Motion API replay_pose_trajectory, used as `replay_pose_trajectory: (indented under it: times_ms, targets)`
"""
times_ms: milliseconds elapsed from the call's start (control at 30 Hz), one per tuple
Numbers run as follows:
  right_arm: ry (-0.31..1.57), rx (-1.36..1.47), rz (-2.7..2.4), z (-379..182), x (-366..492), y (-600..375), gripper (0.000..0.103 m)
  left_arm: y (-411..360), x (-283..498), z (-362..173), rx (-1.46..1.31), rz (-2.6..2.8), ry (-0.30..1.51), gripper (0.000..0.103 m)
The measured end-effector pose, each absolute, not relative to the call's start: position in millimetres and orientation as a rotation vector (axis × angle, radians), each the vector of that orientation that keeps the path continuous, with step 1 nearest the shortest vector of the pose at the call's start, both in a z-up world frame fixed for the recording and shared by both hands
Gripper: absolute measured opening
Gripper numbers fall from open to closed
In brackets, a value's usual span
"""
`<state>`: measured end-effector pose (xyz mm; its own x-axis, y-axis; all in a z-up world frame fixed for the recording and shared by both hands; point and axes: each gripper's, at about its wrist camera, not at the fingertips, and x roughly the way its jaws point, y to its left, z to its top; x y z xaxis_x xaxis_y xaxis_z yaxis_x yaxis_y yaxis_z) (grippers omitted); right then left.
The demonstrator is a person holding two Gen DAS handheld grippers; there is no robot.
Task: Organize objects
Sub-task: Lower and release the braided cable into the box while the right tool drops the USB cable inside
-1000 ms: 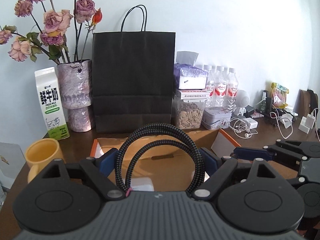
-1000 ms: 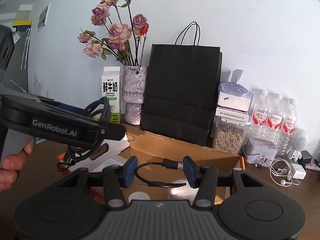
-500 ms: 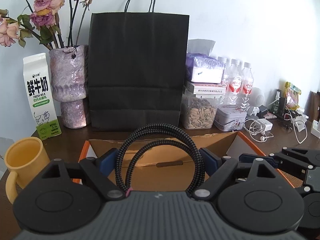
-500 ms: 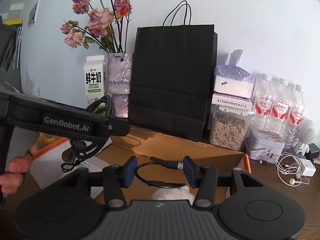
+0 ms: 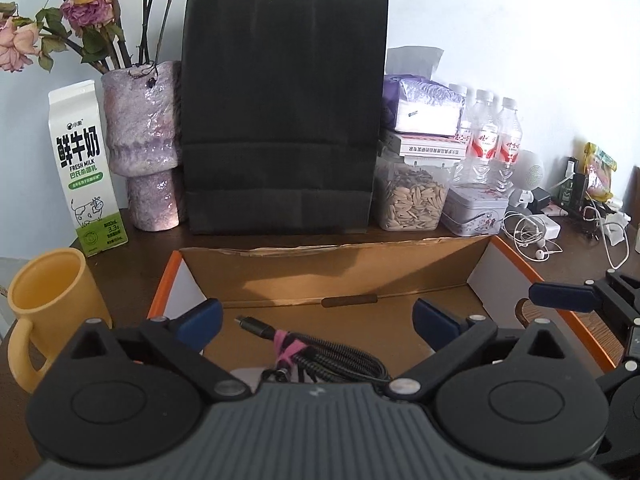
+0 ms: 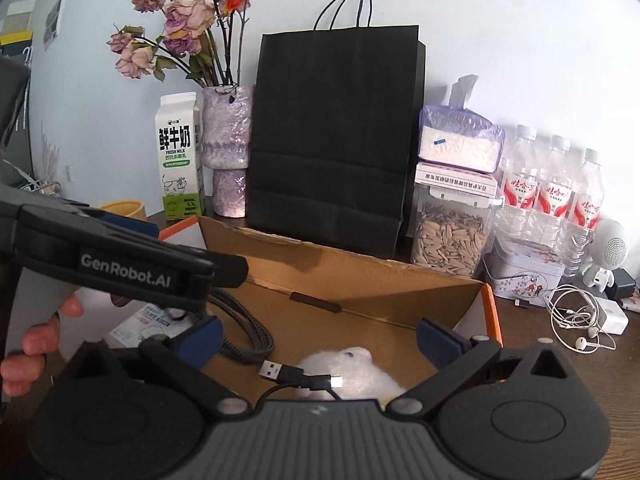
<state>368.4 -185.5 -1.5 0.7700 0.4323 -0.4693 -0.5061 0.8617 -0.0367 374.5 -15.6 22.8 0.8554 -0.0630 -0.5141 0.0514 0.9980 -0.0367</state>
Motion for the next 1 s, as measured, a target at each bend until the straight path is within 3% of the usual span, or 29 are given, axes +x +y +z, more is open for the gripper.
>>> replay_pose_trajectory:
  times_ms: [1000]
  targets:
    - [0.401, -0.168, 0.504, 16, 330, -192, 0.103, -9, 317, 39, -0.060, -0.021, 0.465, 0.103]
